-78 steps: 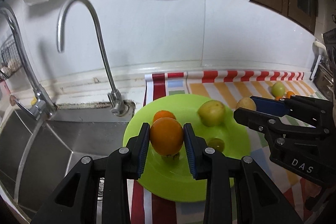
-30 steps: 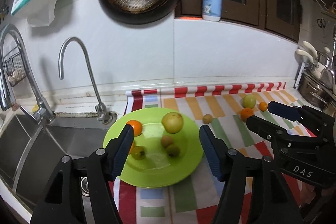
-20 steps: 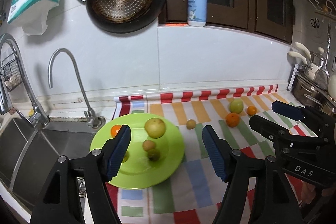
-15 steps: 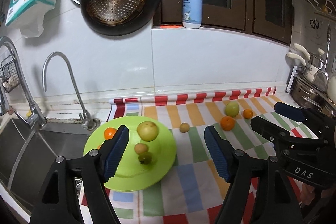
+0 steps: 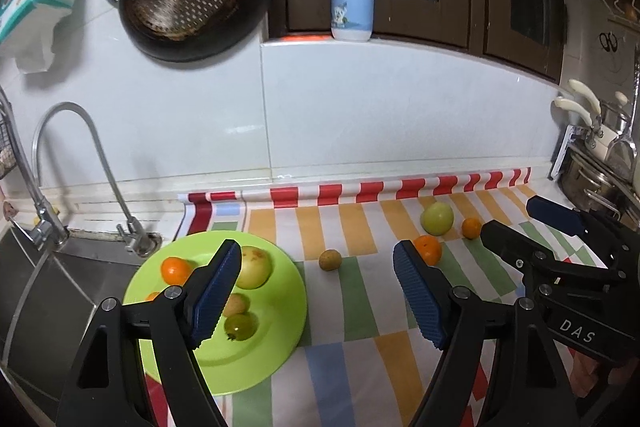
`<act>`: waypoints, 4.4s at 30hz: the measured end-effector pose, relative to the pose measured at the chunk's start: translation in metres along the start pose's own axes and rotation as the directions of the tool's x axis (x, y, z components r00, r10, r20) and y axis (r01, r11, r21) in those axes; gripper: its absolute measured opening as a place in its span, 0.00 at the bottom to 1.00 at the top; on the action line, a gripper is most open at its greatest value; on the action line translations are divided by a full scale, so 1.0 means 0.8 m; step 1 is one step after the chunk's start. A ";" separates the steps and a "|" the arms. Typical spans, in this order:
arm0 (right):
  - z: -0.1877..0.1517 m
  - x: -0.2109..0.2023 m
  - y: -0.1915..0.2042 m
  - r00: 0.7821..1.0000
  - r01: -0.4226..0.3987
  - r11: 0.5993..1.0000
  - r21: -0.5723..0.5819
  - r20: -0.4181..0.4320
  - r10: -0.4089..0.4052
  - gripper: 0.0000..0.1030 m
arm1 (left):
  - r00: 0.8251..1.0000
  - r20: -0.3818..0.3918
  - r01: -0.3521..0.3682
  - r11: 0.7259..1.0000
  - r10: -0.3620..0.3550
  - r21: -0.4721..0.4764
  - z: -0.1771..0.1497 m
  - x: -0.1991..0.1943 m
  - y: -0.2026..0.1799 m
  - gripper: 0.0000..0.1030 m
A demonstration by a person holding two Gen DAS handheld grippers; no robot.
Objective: Organize fruits
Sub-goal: 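Open both tools and withdraw them from the plate toward the remaining fruits, then grasp a small brown fruit with the left tool while the right tool grasps an orange, then carry the brown fruit with the left tool onto the plate while the right tool places the orange there, then open both tools and withdraw them toward the last two fruits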
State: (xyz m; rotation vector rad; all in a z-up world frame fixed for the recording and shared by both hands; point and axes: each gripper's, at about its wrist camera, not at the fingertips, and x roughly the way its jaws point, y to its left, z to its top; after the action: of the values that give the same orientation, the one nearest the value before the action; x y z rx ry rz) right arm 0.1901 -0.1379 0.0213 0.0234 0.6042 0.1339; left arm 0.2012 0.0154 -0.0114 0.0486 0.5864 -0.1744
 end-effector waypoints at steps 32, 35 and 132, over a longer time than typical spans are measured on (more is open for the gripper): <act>-0.049 0.179 -0.048 0.960 -0.016 0.993 0.121 -0.277 0.049 0.62 | 0.963 -0.271 0.006 1.000 -0.008 -0.006 -0.030 0.203 -0.019 0.43; -0.052 0.184 -0.048 0.955 -0.023 0.992 0.124 -0.290 0.059 0.59 | 0.955 -0.296 -0.003 1.000 0.003 -0.001 -0.032 0.215 -0.019 0.41; 0.002 0.174 0.242 0.932 -0.300 0.949 -0.095 -0.241 0.270 0.41 | 0.987 -0.154 0.042 0.997 -0.033 0.059 -0.059 0.082 0.215 0.27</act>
State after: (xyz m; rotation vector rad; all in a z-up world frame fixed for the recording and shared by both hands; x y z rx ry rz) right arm 0.2819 0.0726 -0.0440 -0.0318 0.8168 0.4642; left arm 0.2595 0.1794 -0.0880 0.1121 0.7355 -0.2269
